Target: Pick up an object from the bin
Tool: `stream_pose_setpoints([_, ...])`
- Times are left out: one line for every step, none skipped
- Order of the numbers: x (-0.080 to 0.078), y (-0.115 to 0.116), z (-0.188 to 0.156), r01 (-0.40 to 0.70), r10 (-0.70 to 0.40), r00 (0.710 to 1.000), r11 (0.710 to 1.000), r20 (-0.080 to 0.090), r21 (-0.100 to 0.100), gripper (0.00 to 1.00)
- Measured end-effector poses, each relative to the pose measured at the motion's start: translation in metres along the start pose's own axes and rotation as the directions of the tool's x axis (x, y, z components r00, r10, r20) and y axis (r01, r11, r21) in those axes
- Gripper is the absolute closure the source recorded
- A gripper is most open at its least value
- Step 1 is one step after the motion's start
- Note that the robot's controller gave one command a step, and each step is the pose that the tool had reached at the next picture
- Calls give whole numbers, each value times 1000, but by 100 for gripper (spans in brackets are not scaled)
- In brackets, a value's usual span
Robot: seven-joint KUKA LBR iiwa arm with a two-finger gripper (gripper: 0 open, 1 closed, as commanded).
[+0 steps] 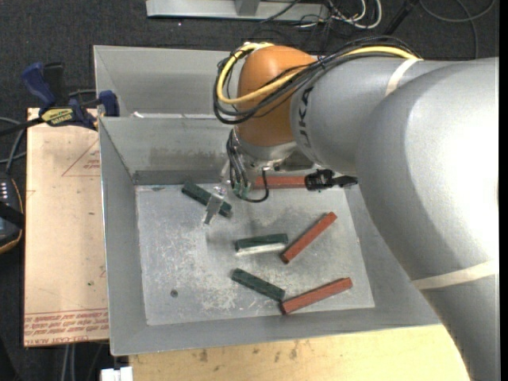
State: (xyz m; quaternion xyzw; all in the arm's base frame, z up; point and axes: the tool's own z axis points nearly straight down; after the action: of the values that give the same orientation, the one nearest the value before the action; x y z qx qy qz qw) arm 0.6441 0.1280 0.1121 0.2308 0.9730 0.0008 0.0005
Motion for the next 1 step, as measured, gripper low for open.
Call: stream_pose_setpoints([-7,6,33,-115,115,993,993,10,-10,100])
